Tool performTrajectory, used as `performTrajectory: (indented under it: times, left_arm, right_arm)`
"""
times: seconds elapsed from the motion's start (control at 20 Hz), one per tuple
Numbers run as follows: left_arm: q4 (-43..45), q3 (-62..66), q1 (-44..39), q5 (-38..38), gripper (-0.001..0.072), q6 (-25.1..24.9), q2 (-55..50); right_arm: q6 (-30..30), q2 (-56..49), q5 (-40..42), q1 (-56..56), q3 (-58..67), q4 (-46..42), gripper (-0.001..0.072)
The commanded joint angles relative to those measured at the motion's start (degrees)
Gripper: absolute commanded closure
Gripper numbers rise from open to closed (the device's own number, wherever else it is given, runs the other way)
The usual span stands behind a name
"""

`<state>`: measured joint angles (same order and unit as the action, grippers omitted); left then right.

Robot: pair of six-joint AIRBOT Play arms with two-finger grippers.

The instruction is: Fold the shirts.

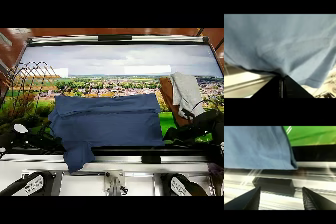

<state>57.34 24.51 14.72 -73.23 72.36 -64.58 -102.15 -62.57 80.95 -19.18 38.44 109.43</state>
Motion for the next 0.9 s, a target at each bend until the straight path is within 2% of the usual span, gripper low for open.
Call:
performTrajectory:
  times: [0.0, 0.25, 0.35, 0.45, 0.6, 0.65, 0.7, 0.75, 0.85]
  left_arm:
    - [-0.4, 0.0, -0.1, -1.8, 0.0671, -0.3, 1.4]
    - [-0.4, 0.6, -0.1, -2.4, 0.0671, -0.3, 4.6]
    - [-0.4, 1.5, -0.1, -2.4, 0.0671, -0.3, 5.0]
    - [-0.4, 2.6, -0.1, -2.5, 0.0671, -0.3, 5.0]
    - [-0.4, 4.5, -0.1, -3.5, 0.0671, -0.3, 5.0]
    - [-0.4, 5.1, -0.1, -3.6, 0.0671, -0.3, 5.0]
    - [-0.4, 6.0, 0.0, -3.5, 0.0672, -0.3, 5.0]
    - [-0.4, 7.2, 0.0, -3.5, 0.0671, -0.3, 5.0]
    - [-0.4, 11.4, 0.0, -3.8, 0.0671, -1.9, 5.0]
  right_arm:
    - [-0.3, 0.0, -4.1, 0.0, -4.1, 2.0, 0.0077]
    - [3.4, -1.2, -9.9, 0.0, -4.3, -0.9, 0.0078]
    - [3.6, -3.8, -10.0, 0.0, -4.3, 0.8, 0.0078]
    - [3.5, -6.5, -10.9, 0.7, -4.3, 2.7, 0.011]
    - [5.0, -8.4, -14.2, 6.0, -4.3, 2.8, 0.0112]
    - [5.6, -8.6, -15.8, 8.4, -4.3, 2.7, 0.025]
    - [6.1, -8.6, -17.0, 10.3, -4.1, 2.5, 0.0481]
    - [6.2, -8.6, -17.6, 11.8, -3.4, 2.6, 0.0624]
    - [5.6, -7.7, -17.7, 13.7, 0.0, 1.9, 0.0631]
